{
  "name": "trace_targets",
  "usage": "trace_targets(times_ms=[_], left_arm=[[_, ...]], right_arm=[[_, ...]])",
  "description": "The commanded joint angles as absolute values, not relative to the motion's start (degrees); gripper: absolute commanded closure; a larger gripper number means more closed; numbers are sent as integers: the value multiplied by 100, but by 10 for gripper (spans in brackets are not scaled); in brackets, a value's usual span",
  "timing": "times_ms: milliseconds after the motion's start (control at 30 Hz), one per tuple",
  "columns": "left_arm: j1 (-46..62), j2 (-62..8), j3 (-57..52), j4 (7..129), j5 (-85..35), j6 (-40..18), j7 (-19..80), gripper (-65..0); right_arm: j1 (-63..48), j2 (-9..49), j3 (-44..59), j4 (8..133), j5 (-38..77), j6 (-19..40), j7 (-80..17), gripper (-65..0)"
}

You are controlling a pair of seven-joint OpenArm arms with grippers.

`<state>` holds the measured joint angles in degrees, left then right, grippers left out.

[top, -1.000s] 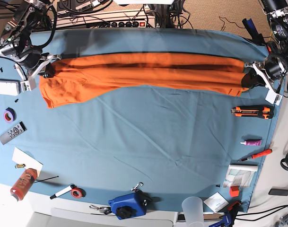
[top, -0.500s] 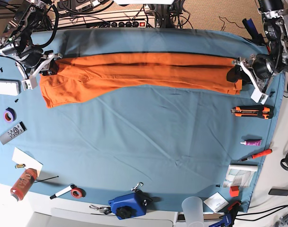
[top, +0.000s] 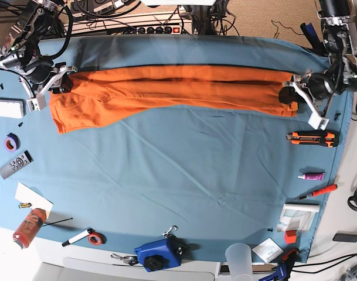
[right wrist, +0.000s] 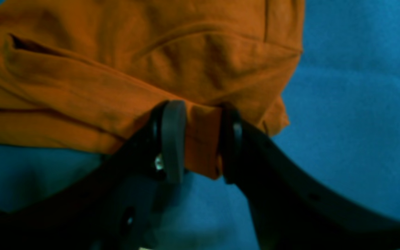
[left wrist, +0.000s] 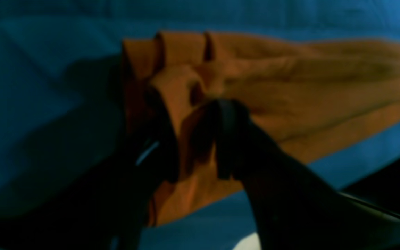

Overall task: Layout the t-shirt on the table in an organized manner, then fold the t-shirt properly
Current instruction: 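Hold both shirt ends and stretch the folded strip taut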

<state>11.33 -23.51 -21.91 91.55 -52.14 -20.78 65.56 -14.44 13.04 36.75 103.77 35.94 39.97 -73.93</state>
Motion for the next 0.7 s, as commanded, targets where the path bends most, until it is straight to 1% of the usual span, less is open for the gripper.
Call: trace_targets(times_ms=[0, 67, 133, 167, 233, 400, 533, 667], left_arm=[[1203, -2351, -2150, 8978, -5046, -2117, 7076, -142], [1208, -2351, -2152, 8882, -5282, -2252, 7122, -97], [1181, -2351, -2152, 8895, -5417, -2261, 7255, -8], [1146, -2351, -2156, 8895, -5450, -2351, 7301, 0], [1068, -2353, -2156, 8897, -5443, -2475, 7303, 0], [768, -2480, -2237, 8897, -5137, -2471, 7214, 0], [615, -2932, -2425, 8897, -4987, -2473, 7205, 0], [585, -3417, -2827, 8897, -4982, -2469, 7199, 0]], right_arm=[[-1411, 1400, 3719, 10451, 3660, 4000, -7288, -175], [-1411, 1400, 3719, 10451, 3660, 4000, -7273, -175], [-1411, 1400, 3719, 10451, 3660, 4000, -7240, -175], [-1411, 1400, 3719, 10451, 3660, 4000, -7240, -175], [-1411, 1400, 3719, 10451, 3660, 4000, -7240, -175], [-1411, 1402, 3719, 10453, 3660, 4000, -7081, -175], [-1409, 1402, 3719, 10453, 3660, 4000, -6729, -175], [-1302, 1400, 3719, 10453, 3660, 4000, -6720, -175]])
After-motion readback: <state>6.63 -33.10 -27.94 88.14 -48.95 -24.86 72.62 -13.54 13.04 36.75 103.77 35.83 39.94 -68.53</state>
